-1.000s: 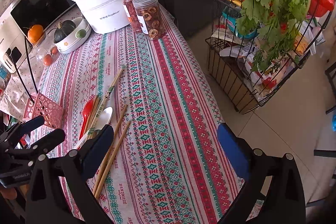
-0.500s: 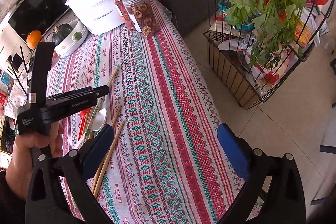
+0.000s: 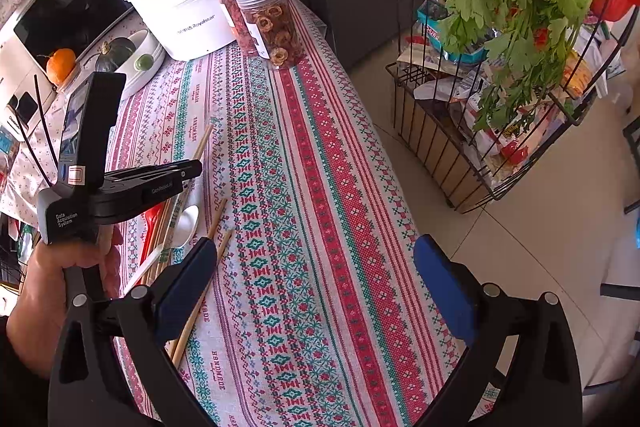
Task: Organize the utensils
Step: 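Reach the left gripper to the green-labelled bamboo chopsticks and grasp them, then lift the bamboo chopsticks with the left gripper while the right gripper grasps a loose bamboo chopstick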
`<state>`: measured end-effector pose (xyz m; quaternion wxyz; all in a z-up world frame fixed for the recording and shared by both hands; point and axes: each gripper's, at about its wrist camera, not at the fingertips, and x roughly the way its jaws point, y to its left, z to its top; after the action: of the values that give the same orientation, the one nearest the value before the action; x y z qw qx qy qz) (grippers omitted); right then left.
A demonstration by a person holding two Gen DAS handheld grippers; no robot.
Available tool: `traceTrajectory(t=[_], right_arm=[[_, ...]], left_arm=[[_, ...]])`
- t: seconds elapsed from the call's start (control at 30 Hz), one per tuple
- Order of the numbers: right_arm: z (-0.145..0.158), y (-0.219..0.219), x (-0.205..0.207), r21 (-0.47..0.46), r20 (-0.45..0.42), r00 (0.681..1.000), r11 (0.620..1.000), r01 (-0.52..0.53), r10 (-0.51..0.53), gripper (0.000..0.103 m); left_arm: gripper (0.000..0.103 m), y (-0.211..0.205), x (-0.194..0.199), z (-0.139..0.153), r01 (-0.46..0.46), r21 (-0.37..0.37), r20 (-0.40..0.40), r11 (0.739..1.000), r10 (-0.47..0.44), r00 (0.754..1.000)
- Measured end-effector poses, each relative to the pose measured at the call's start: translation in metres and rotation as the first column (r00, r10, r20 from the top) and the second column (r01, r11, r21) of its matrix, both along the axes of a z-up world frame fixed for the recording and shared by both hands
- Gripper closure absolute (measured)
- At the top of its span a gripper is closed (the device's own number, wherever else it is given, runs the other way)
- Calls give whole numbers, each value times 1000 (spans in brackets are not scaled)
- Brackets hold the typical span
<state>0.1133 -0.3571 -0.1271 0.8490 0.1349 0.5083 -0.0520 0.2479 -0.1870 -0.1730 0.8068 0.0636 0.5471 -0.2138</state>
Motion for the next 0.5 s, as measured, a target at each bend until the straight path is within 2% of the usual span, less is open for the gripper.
traceTrajectory(t=[0.2,0.27,0.5], right_arm=[[2,13,0,7,4,1000,1000,-16,16,7],[1,19,0,5,1,1000,1000,-22,22,7],[-5,43,1,14,-11,999,998,-53,53,7]], left_arm=[[94,34,-27,32,-22,-94,63,995,28,998],[94,46,-39,43,-20,-150,69,988,30,997],[94,96,-94,88,4,-255,148,967,35,988]])
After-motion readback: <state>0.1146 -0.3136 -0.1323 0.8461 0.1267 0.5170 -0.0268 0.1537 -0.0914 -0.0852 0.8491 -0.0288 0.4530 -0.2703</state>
